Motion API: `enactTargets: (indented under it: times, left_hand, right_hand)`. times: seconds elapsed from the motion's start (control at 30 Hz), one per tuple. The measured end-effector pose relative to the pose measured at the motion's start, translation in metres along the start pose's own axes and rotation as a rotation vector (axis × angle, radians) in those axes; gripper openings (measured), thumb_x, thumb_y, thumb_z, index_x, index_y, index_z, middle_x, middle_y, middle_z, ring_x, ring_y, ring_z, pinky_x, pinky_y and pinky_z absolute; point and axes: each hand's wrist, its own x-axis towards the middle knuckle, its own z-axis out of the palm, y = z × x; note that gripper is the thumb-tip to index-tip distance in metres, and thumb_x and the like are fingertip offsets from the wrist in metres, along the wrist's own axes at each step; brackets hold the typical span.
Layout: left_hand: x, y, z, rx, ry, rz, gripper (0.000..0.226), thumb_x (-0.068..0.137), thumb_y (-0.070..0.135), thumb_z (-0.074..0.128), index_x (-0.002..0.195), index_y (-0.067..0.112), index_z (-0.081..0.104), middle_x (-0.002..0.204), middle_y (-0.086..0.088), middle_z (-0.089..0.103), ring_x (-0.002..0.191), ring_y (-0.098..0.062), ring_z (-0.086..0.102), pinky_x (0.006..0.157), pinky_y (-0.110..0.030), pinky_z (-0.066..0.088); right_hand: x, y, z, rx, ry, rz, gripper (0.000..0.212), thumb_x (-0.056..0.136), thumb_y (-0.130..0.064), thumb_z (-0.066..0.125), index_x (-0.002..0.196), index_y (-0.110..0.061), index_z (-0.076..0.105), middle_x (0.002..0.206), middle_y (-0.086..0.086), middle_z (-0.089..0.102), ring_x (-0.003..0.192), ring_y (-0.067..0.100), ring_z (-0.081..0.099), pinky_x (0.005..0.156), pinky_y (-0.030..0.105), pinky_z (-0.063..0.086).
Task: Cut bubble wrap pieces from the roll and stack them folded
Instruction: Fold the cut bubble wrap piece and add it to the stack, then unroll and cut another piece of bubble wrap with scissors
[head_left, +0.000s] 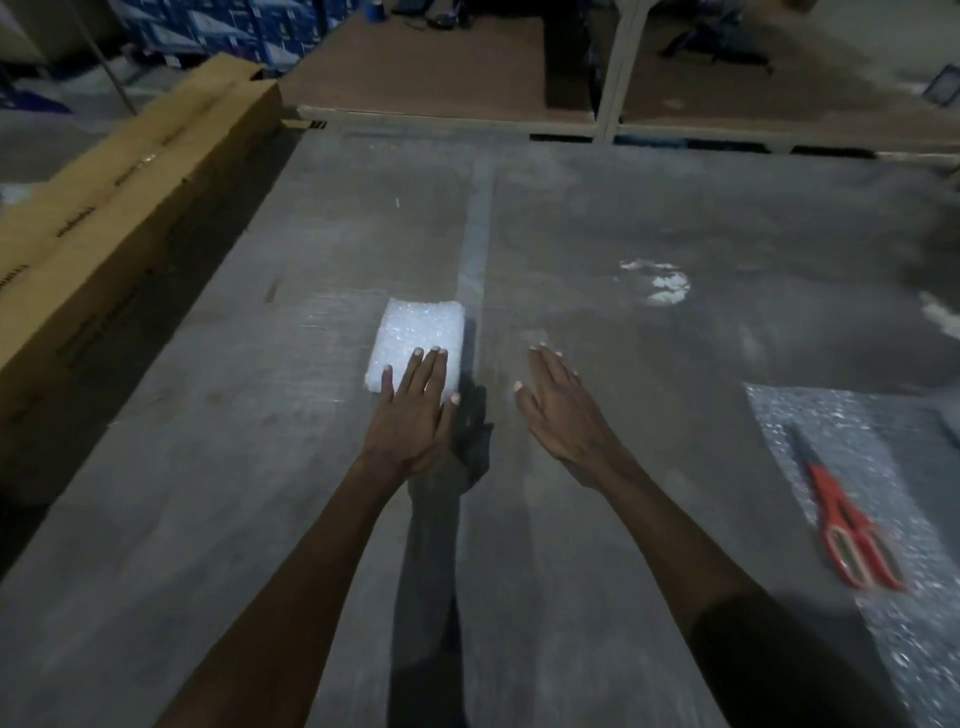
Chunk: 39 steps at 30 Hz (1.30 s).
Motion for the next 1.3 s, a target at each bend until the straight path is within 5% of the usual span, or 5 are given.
enactTargets:
  times: [0.57, 0.73, 1.0, 1.2, 1.3]
  left_hand:
    - [-0.057, 0.311, 0.1, 0.055, -0.192, 0.284, 0.092, 0.085, 0.061, -0.008, 0.159, 0.011, 0.011, 0.168, -0.007, 0.006, 0.155, -0.024, 0.0, 0.121, -0.053, -0.002]
    - [-0.049, 0.412, 0.133, 0.037, -0.244, 0.29, 0.084, 0.094, 0.065, 0.02, 0.16, 0.014, 0.01, 0.168, -0.009, 0.007, 0.154, -0.028, 0.001, 0.12, -0.057, 0.001]
    - [-0.042, 0.49, 0.17, -0.073, -0.261, 0.236, 0.091, 0.087, 0.079, 0.035, 0.16, 0.028, 0.013, 0.168, -0.002, 0.005, 0.154, -0.029, -0.001, 0.12, -0.058, -0.001]
    - [-0.039, 0.484, 0.179, 0.025, -0.245, 0.213, 0.096, 0.075, 0.094, 0.03, 0.155, 0.042, 0.021, 0.166, 0.008, 0.011, 0.154, -0.026, -0.006, 0.119, -0.061, -0.002]
    - [-0.039, 0.483, 0.171, 0.014, -0.288, 0.196, 0.098, 0.073, 0.095, 0.033, 0.156, 0.044, 0.017, 0.167, 0.009, 0.008, 0.153, -0.028, -0.01, 0.118, -0.063, -0.006]
  right_hand:
    - [-0.275, 0.234, -0.101, 0.045, 0.231, 0.241, 0.068, 0.1, -0.048, 0.03, 0.147, -0.002, 0.048, 0.149, 0.02, 0.05, 0.138, 0.034, 0.045, 0.115, 0.043, 0.034]
    - [-0.302, 0.293, -0.131, 0.018, 0.189, 0.248, 0.07, 0.1, -0.047, 0.031, 0.148, 0.001, 0.046, 0.153, 0.024, 0.045, 0.143, 0.038, 0.041, 0.119, 0.048, 0.031]
    - [-0.332, 0.335, -0.183, -0.327, 0.335, 0.194, 0.056, 0.087, -0.022, 0.071, 0.137, -0.002, 0.057, 0.146, 0.022, 0.053, 0.136, 0.043, 0.047, 0.112, 0.062, 0.037]
    - [-0.358, 0.372, -0.231, -0.453, 0.124, 0.569, 0.108, 0.081, -0.065, 0.071, 0.162, -0.027, 0.009, 0.17, 0.01, 0.001, 0.155, 0.043, 0.001, 0.113, 0.073, 0.018]
    - [-0.362, 0.383, -0.236, -0.357, 0.076, 0.643, 0.123, 0.077, -0.061, 0.078, 0.161, -0.032, -0.008, 0.169, 0.008, -0.004, 0.15, 0.046, 0.015, 0.109, 0.069, 0.036]
